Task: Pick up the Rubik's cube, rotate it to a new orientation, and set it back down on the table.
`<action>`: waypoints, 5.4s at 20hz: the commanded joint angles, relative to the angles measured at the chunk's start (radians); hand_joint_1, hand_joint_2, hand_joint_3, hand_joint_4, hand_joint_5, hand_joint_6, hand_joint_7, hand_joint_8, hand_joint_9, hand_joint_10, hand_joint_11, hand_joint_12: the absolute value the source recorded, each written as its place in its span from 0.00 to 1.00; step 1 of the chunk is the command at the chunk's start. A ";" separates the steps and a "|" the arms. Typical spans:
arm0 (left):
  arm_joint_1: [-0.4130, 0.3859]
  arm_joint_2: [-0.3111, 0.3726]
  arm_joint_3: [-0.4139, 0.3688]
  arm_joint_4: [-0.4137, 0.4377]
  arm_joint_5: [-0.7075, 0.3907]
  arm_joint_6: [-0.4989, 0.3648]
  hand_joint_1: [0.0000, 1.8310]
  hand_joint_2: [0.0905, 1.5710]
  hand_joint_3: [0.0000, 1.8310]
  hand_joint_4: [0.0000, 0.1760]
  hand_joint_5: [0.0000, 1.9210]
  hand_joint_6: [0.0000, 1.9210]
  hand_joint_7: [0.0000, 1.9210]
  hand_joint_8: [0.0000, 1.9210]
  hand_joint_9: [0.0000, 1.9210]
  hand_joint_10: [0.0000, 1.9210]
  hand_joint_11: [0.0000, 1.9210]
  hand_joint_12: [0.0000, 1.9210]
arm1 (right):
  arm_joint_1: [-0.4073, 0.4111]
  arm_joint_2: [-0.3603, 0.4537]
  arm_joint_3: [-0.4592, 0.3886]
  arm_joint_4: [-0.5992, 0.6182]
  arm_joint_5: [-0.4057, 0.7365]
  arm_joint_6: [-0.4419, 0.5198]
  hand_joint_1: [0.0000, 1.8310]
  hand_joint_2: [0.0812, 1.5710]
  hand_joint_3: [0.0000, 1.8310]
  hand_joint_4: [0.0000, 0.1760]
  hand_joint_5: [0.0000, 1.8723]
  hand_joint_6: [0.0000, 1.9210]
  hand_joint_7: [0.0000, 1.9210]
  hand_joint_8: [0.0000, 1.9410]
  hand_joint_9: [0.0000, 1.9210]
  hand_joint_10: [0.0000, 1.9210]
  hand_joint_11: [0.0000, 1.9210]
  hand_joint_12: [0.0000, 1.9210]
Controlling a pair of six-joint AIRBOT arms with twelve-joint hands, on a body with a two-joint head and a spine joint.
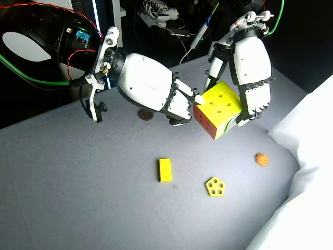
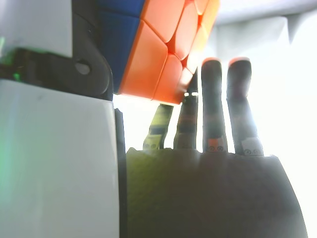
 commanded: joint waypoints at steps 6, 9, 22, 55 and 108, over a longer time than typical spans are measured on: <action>-0.025 0.006 0.006 0.073 0.041 -0.012 0.61 0.67 0.00 0.00 0.09 0.85 0.02 0.96 0.04 0.98 0.05 1.00 | 0.006 -0.003 -0.002 -0.005 0.096 0.004 0.31 0.74 0.00 0.00 0.09 0.00 0.17 0.77 0.11 0.91 0.00 0.97; -0.025 0.005 0.006 0.073 0.041 -0.012 0.62 0.69 0.00 0.00 0.07 0.87 0.03 0.96 0.06 0.97 0.06 1.00 | 0.002 -0.023 0.006 -0.005 0.101 -0.006 0.30 0.74 0.00 0.00 0.09 0.00 0.16 0.77 0.10 0.90 0.00 0.98; -0.027 0.004 0.007 0.072 0.039 -0.012 0.63 0.69 0.00 0.00 0.06 0.89 0.01 0.98 0.05 0.99 0.07 1.00 | 0.001 -0.104 0.056 0.025 0.132 -0.020 0.32 0.74 0.00 0.00 0.09 0.00 0.16 0.78 0.10 0.92 0.00 0.98; -0.041 0.001 0.003 0.056 0.014 -0.114 0.63 0.67 0.00 0.00 0.08 0.87 0.03 0.97 0.05 0.98 0.07 1.00 | 0.151 0.020 0.021 0.067 -0.029 0.042 0.31 0.74 0.00 0.00 0.09 0.00 0.16 0.77 0.11 0.92 0.00 0.99; -0.050 0.001 0.006 0.047 0.007 -0.123 0.62 0.67 0.00 0.00 0.08 0.86 0.03 0.96 0.06 0.98 0.08 1.00 | 0.051 -0.199 0.200 0.143 0.072 -0.046 0.32 0.73 0.00 0.00 0.09 0.00 0.16 0.77 0.12 0.91 0.00 0.99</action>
